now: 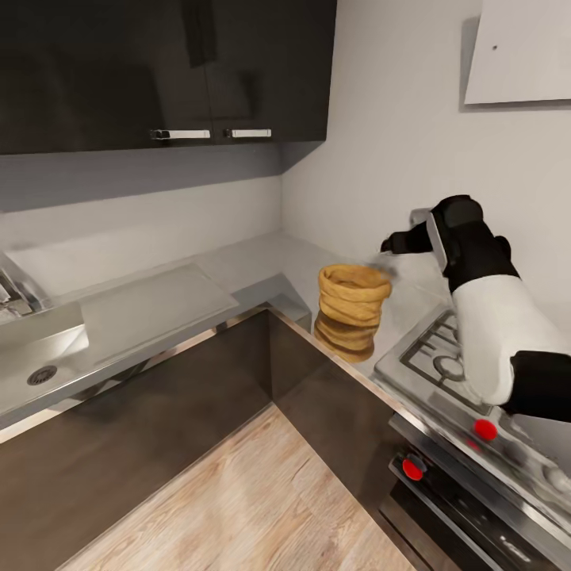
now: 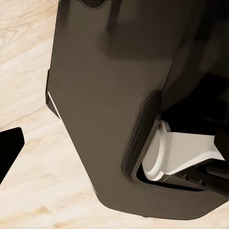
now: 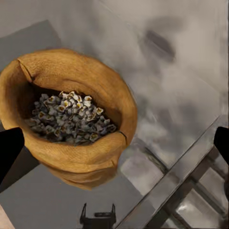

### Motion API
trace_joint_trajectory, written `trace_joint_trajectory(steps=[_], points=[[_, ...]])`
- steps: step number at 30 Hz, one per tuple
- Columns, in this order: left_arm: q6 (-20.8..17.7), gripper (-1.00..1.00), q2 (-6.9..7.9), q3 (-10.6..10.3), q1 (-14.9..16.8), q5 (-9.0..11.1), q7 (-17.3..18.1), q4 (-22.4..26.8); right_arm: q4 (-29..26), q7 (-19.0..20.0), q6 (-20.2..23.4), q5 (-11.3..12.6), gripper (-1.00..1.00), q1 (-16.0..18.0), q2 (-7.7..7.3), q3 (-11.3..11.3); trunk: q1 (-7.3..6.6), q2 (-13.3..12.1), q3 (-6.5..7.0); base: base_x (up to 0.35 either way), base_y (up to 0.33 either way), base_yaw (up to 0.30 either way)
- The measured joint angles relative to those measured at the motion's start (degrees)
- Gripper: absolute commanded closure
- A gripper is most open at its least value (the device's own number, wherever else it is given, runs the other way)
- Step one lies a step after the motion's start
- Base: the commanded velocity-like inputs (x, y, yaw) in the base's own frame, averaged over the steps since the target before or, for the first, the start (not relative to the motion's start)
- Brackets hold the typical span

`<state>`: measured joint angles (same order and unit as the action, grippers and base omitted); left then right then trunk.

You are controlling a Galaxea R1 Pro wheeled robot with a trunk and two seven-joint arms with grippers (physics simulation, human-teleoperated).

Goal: In the kitchen, take the popcorn bag from the countertop, put it into the microwave, and heat it until the popcorn is cooked so the cooked popcorn ends up inside the bag.

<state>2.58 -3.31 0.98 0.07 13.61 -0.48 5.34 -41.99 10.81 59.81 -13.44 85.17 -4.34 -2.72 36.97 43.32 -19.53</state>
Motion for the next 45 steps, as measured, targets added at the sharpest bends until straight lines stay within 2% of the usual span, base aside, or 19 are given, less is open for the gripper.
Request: trace_joint_trajectory(steps=[1,3,8,17,24,36,37,39,40,42,45], points=[[0.00,-1.00,-0.03,0.00,0.00,-0.01,0.00,0.01,0.37,-0.02,-0.01,-0.28,-1.00,0.59,-1.33,0.02,0.00,0.00,0.00,0.000,0.000,0.000],[0.00,-1.00,-0.02,0.00,0.00,-0.02,0.00,0.00,0.55,0.00,0.01,-0.08,-1.00,0.87,-2.14,0.14,0.00,0.00,0.00,0.000,-0.050,0.000],[-0.01,-1.00,0.07,-0.02,0.01,0.02,0.00,0.01,0.27,0.11,0.03,-0.45,-1.00,1.01,-2.65,0.66,0.00,0.00,0.00,0.032,-0.228,0.000],[-0.01,-1.00,0.21,0.00,0.01,0.06,-0.07,0.00,0.32,0.29,0.03,-0.20,-1.00,1.02,-2.58,0.60,-0.01,0.00,0.00,0.080,-0.251,0.000],[0.00,-1.00,0.24,0.00,0.01,0.06,-0.07,0.00,0.42,0.39,0.02,-0.04,-1.00,1.01,-1.90,0.54,-0.01,0.00,0.00,0.069,-0.025,0.000],[0.00,-1.00,0.26,0.00,0.01,0.06,-0.02,0.00,1.28,0.82,0.02,0.52,-1.00,0.75,-1.34,0.65,-0.03,0.00,0.00,0.281,0.000,0.000],[0.00,-1.00,0.26,0.00,0.01,0.06,-0.01,0.00,1.27,0.83,0.02,0.52,-1.00,0.66,-1.21,0.67,-0.03,0.00,0.00,0.273,0.000,0.000],[0.00,-1.00,0.25,0.00,0.01,0.06,-0.01,0.00,1.26,0.84,0.02,0.59,-1.00,0.52,0.13,0.70,-0.02,0.00,0.00,0.251,0.000,0.000],[0.01,-1.00,0.25,0.00,0.01,0.06,0.00,-0.01,1.26,0.85,0.02,0.74,-1.00,0.44,1.32,0.71,-0.02,0.00,0.00,0.231,0.000,0.000],[0.00,-1.00,0.25,0.00,0.01,0.06,0.00,0.00,1.25,0.86,0.02,0.58,-1.00,0.41,2.40,0.72,-0.02,0.00,0.00,0.208,0.000,0.000],[0.00,-1.00,0.25,0.00,0.01,0.06,-0.03,0.00,1.25,1.09,0.02,0.59,-1.00,-0.68,3.06,0.73,-0.01,-0.01,-0.01,0.119,0.000,0.000]])
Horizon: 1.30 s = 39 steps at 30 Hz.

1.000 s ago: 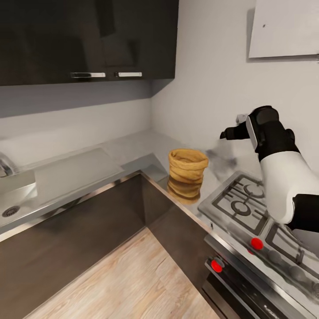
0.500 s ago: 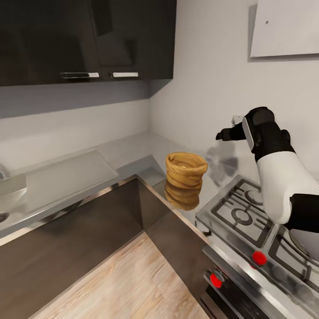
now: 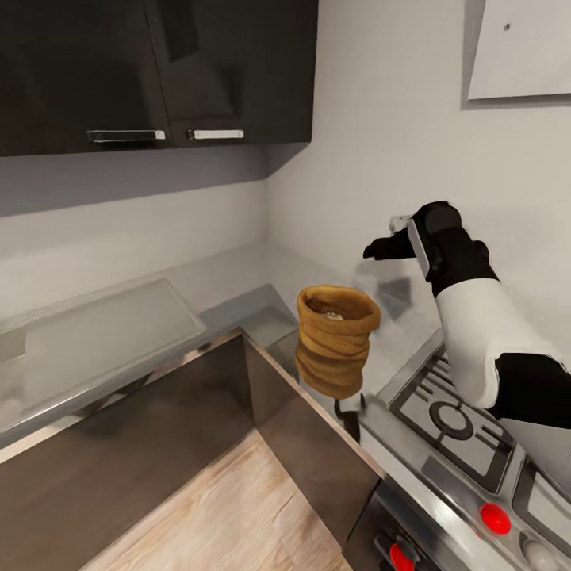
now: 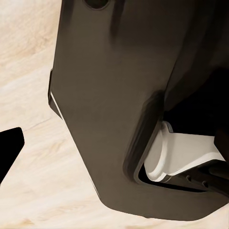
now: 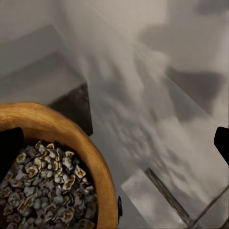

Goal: In the kitchen, take the popcorn bag from the countertop, put it into the microwave, and heat it until the popcorn is cooked so the cooked popcorn ends up inside the bag.

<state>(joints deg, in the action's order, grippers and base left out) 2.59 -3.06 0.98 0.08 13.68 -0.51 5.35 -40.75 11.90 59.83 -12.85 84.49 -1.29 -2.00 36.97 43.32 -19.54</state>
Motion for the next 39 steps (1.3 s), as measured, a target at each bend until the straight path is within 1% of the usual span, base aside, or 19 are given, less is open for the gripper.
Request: trace_joint_trajectory(steps=[1,6,9,16,20,21,22,24,25,27,28,30,32,36,39], points=[[0.00,-1.00,0.00,0.00,0.00,0.00,0.00,0.00,0.00,0.17,0.00,0.00,-1.00,-0.55,0.04,0.01,0.00,0.00,0.00,0.035,0.000,0.000],[0.00,-1.00,0.00,0.00,0.00,0.00,-0.03,0.00,0.01,1.32,0.00,-0.04,-1.00,-5.42,0.20,0.02,0.01,0.00,0.00,0.009,0.000,0.000],[0.00,-1.00,0.00,0.00,0.00,0.00,-0.01,0.00,0.01,1.43,0.00,-0.02,-1.00,-6.69,0.14,-0.04,0.01,0.00,0.00,0.001,0.000,0.000],[0.00,-1.00,0.00,0.00,0.00,0.00,-0.01,0.00,-0.02,3.34,0.00,-0.01,-1.00,-7.18,0.08,-0.05,0.01,0.00,0.00,0.000,0.000,0.000],[0.00,-1.00,0.00,0.00,0.00,0.00,0.00,0.00,-0.05,6.63,0.01,-0.26,-1.00,-7.19,-0.54,0.20,0.01,0.00,0.00,0.000,0.000,0.000],[0.00,-1.00,0.00,0.00,0.00,0.00,0.00,0.00,-0.06,7.65,0.01,-0.35,-1.00,-7.19,-0.67,0.58,0.01,0.00,0.00,0.000,0.000,0.000],[0.00,-1.00,0.00,0.00,0.00,0.00,0.00,0.00,-0.07,9.06,0.02,-0.41,-1.00,-7.19,-0.78,1.89,0.01,0.00,0.00,0.000,0.000,0.000],[0.00,-1.00,0.00,0.00,0.00,0.00,0.02,0.00,-0.07,10.76,0.04,-0.48,-1.00,-7.19,-0.90,4.77,0.01,0.00,0.00,0.000,0.000,0.000],[0.00,-1.00,0.00,0.00,0.00,0.00,0.01,0.00,-0.05,11.81,0.04,-0.47,-1.00,-7.19,-1.11,6.80,0.01,0.00,0.00,0.000,0.000,0.000],[0.00,-1.00,0.00,0.00,0.00,0.00,0.01,0.00,-0.01,12.83,-0.14,-0.55,-1.00,-7.19,-1.88,8.21,0.01,0.00,0.00,0.000,0.000,0.000],[0.00,-1.00,0.00,0.00,0.00,0.00,0.00,0.00,0.01,13.35,-0.54,-0.59,-1.00,-7.19,-2.50,8.73,0.01,0.00,0.00,0.000,0.000,0.000],[0.00,-1.00,0.00,0.00,0.00,0.00,0.02,0.00,0.02,13.90,-0.88,-0.63,-1.00,-7.19,-3.40,9.19,0.01,0.00,0.00,0.000,0.000,0.000],[0.00,-1.00,0.00,0.00,0.00,0.00,0.02,0.00,0.00,14.04,-1.11,-0.65,-1.00,-7.19,-3.95,9.30,0.01,0.00,0.00,0.000,0.000,0.000],[0.00,-1.00,-0.03,0.02,0.00,0.00,0.00,0.04,-0.06,14.18,-2.00,-0.65,-1.00,-7.19,-5.56,9.38,0.01,0.00,0.01,0.000,0.000,0.000],[0.00,-1.00,-0.08,0.02,0.00,0.00,-0.04,0.06,-0.04,14.17,-2.13,-0.41,-1.00,-7.19,-5.72,9.43,0.01,0.00,0.00,0.000,0.000,0.000]])
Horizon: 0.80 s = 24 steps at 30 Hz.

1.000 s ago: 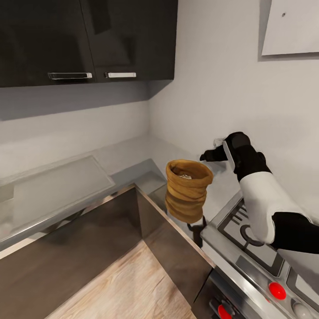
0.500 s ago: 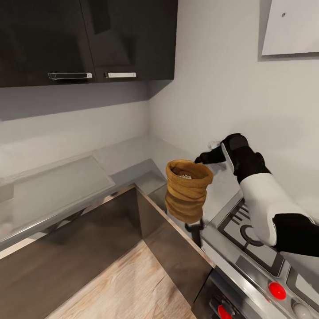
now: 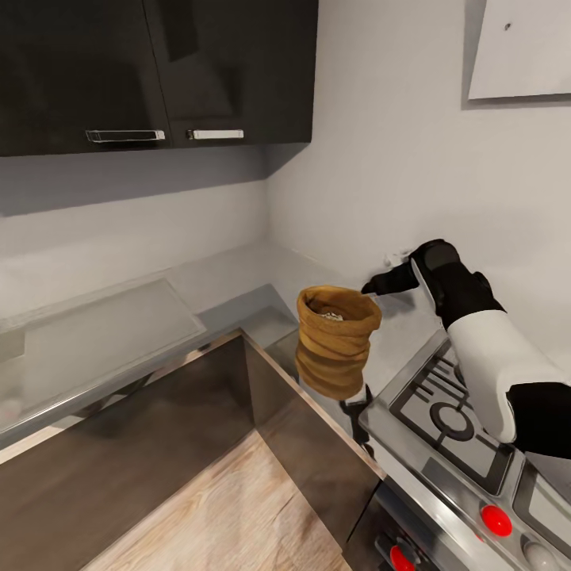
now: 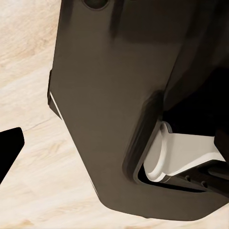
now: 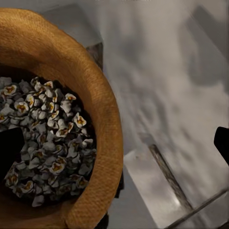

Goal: In the kitchen, take the popcorn bag from the countertop, put it into the microwave, and heat it until the popcorn is cooked so the cooked popcorn ends up inside the bag.

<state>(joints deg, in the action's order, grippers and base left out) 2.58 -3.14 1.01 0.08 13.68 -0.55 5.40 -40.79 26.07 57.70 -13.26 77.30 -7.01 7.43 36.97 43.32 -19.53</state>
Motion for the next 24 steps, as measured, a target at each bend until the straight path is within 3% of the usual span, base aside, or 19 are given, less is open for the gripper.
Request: trace_joint_trajectory(steps=[12,20,24], points=[[0.00,-1.00,0.08,-0.02,0.00,0.00,-0.01,-0.04,1.50,-0.13,-0.24,0.12,-1.00,-0.02,0.82,0.09,0.00,0.00,0.00,0.000,-0.066,0.000],[0.00,-1.00,0.08,-0.02,0.00,0.00,-0.01,-0.01,6.41,-0.35,-6.58,0.32,-1.00,0.00,0.90,-0.01,0.00,0.00,0.00,0.000,0.000,0.000],[0.00,-1.00,0.08,-0.02,0.00,0.00,-0.01,-0.02,6.78,-0.39,-7.77,0.33,-1.00,-0.02,0.89,-0.06,0.00,0.00,0.00,0.000,0.000,0.000]])
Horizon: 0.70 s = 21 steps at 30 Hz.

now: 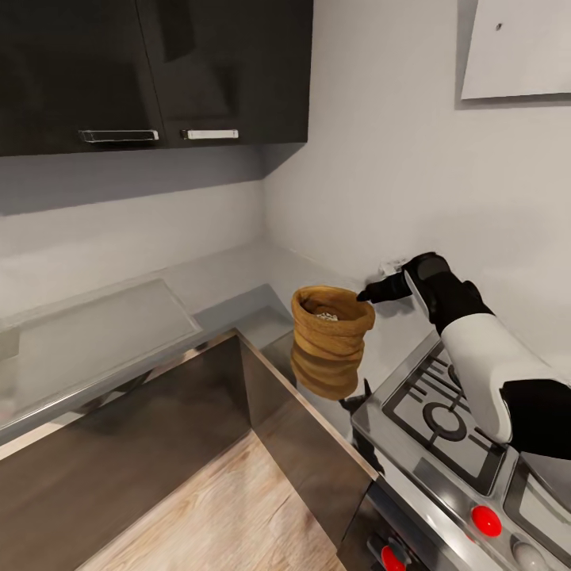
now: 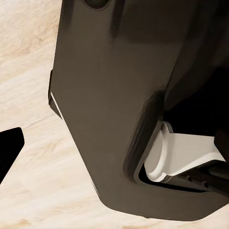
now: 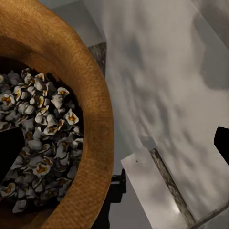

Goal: In the kitchen, take the popcorn bag from the countertop, put it into the microwave, and heat it until the popcorn is cooked so the cooked popcorn ends up inside the bag.

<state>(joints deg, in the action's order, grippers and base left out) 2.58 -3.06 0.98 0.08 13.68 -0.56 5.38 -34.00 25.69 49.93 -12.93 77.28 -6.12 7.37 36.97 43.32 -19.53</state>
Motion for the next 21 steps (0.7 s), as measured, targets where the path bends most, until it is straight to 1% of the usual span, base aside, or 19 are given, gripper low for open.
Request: trace_joint_trajectory(steps=[9,13,17,21], points=[[0.00,-1.00,0.00,0.00,0.00,0.00,0.00,0.01,-0.01,0.01,-0.29,0.07,-1.00,-0.02,0.12,-0.05,0.00,0.00,0.00,0.000,0.000,0.000],[0.00,-1.00,-0.09,0.06,0.00,0.00,0.00,0.04,0.03,0.08,-0.72,0.06,-1.00,-0.02,0.70,-0.05,0.00,0.00,0.00,0.006,0.000,0.000],[0.00,-1.00,0.04,0.01,0.00,0.00,0.00,0.02,0.06,0.08,-1.57,0.01,-1.00,-0.01,0.88,-0.05,-0.02,0.01,0.00,0.170,0.000,0.000],[0.00,-1.00,0.01,0.00,0.00,0.00,0.00,-0.02,0.12,0.11,-1.68,0.03,-1.00,-0.01,1.16,-0.05,0.00,0.00,0.00,0.053,0.000,0.000]])
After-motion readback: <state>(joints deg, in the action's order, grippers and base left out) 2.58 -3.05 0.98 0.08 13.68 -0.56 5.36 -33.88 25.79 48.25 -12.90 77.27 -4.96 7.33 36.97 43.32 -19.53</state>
